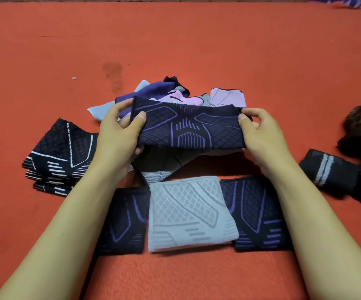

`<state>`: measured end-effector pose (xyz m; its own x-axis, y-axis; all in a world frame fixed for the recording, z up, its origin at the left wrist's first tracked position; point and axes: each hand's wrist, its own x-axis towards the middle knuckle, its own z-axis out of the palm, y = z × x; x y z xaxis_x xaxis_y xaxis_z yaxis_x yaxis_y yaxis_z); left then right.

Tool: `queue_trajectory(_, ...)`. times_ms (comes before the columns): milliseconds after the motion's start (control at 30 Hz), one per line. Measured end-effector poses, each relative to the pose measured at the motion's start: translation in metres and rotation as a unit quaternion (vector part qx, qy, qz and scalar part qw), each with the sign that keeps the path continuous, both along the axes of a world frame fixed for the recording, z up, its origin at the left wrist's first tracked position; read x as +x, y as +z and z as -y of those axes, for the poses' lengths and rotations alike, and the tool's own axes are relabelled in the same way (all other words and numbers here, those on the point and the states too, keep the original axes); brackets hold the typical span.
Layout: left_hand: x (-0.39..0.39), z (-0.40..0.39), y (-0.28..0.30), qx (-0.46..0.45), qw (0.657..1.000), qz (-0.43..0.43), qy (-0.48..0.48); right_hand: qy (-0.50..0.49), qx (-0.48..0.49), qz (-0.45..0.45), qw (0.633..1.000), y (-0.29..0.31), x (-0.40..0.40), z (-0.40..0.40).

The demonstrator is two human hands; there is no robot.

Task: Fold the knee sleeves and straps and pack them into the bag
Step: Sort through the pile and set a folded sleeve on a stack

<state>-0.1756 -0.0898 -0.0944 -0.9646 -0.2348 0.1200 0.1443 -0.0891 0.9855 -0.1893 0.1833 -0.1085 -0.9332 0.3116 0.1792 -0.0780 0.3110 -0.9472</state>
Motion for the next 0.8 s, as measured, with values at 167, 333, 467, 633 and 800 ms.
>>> queue_trajectory(167,0.001,-0.001,0.001,-0.003,1.000,0.018,0.007,0.052,-0.021,0.064,0.996,0.006,0.003,-0.006)
queue_trajectory(333,-0.002,0.005,-0.001,0.021,0.999,0.040,0.014,0.199,-0.084,0.173,0.961,0.006,0.006,-0.015)
queue_trajectory(467,0.000,0.000,0.008,0.139,0.988,0.070,-0.022,0.199,-0.076,0.164,0.963,0.005,0.006,-0.016)
queue_trajectory(633,0.006,-0.004,0.015,0.266,0.944,0.025,-0.193,0.189,-0.086,0.137,0.969,0.007,0.010,-0.003)
queue_trajectory(800,0.017,-0.019,0.017,0.114,0.975,0.102,-0.158,0.162,-0.103,0.114,0.975,0.007,0.009,0.004)
